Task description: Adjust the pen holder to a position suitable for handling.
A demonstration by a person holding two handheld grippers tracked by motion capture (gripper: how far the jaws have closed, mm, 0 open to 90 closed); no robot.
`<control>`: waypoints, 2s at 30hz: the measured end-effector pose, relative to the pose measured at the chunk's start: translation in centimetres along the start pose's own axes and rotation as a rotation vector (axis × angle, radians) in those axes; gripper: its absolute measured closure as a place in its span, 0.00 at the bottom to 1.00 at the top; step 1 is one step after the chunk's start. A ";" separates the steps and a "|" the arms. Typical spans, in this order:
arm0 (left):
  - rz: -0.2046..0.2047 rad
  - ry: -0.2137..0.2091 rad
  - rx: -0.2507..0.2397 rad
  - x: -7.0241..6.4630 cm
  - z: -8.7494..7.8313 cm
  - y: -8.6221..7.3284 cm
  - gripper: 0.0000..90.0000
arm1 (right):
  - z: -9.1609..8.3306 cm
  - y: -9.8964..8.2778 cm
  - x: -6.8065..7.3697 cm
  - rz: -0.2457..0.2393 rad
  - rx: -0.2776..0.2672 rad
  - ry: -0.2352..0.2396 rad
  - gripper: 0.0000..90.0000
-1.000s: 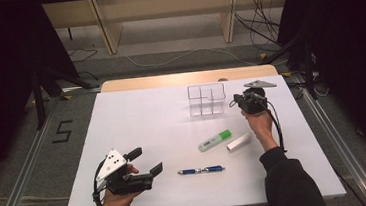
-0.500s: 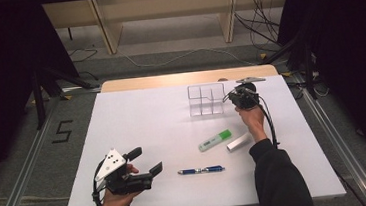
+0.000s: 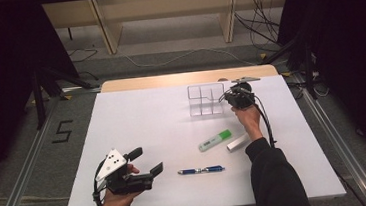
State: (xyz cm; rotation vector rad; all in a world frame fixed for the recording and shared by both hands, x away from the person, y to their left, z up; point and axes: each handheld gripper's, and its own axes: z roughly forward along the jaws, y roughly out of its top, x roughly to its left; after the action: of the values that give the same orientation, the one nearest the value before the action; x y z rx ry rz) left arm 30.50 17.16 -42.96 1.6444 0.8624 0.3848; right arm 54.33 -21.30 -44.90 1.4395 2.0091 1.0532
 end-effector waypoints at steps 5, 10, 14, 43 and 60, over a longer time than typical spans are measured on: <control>0.001 0.000 0.001 0.0 0.0 0.0 0.11 | 0.1 0.0 0.2 0.000 0.003 0.000 1.00; 0.003 0.000 0.002 0.0 0.0 0.0 0.11 | 0.4 0.2 1.1 -0.013 0.007 0.012 1.00; 0.000 -0.001 -0.001 0.0 0.0 0.0 0.11 | 0.8 0.6 1.9 -0.025 0.009 0.020 1.00; 0.003 -0.006 0.000 0.0 -0.1 0.1 0.11 | 1.3 1.6 3.9 -0.058 0.009 0.029 0.99; 0.001 -0.002 0.001 0.0 0.0 0.0 0.11 | -4.3 1.6 2.1 -0.043 -0.069 0.042 0.53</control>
State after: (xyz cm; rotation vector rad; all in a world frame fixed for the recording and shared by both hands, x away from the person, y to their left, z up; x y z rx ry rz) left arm 30.54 17.15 -42.97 1.6455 0.8603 0.3828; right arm 51.41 -20.41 -40.85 1.3443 2.0037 1.1321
